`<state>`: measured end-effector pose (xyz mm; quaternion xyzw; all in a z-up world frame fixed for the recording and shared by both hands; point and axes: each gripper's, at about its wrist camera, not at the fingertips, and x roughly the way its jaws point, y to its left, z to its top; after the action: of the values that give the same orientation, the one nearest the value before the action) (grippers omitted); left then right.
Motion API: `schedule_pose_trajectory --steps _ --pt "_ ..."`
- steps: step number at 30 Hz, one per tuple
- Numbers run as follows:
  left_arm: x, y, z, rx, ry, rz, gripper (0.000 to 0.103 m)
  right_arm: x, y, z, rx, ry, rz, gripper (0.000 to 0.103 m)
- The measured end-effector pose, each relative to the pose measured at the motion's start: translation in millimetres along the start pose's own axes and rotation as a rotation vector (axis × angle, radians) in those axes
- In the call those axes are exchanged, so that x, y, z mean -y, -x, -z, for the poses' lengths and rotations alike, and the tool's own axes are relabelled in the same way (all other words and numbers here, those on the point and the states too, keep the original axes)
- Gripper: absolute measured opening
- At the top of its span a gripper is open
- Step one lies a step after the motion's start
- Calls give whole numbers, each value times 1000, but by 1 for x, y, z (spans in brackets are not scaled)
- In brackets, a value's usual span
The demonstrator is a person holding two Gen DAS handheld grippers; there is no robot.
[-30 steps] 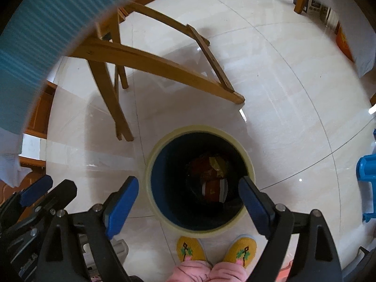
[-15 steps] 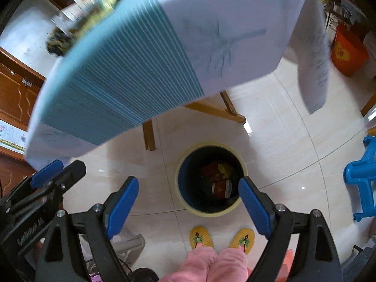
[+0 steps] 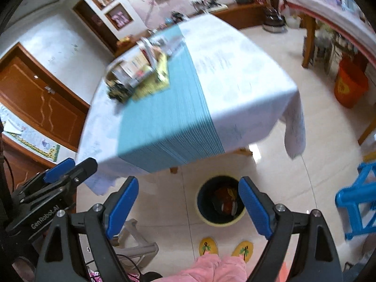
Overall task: Collect trash
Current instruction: 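Raise both open tools back toward the table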
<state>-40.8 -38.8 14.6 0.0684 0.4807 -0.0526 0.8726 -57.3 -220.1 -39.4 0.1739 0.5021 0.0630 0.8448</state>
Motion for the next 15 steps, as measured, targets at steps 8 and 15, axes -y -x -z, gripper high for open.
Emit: schedule_pose_trajectory --steps 8,15 --pt "-15 34 -48 80 53 -41 61 -39 31 -47 94 113 -57 88" --pt "-54 20 -91 126 97 -46 62 -64 22 -84 135 189 -67 88"
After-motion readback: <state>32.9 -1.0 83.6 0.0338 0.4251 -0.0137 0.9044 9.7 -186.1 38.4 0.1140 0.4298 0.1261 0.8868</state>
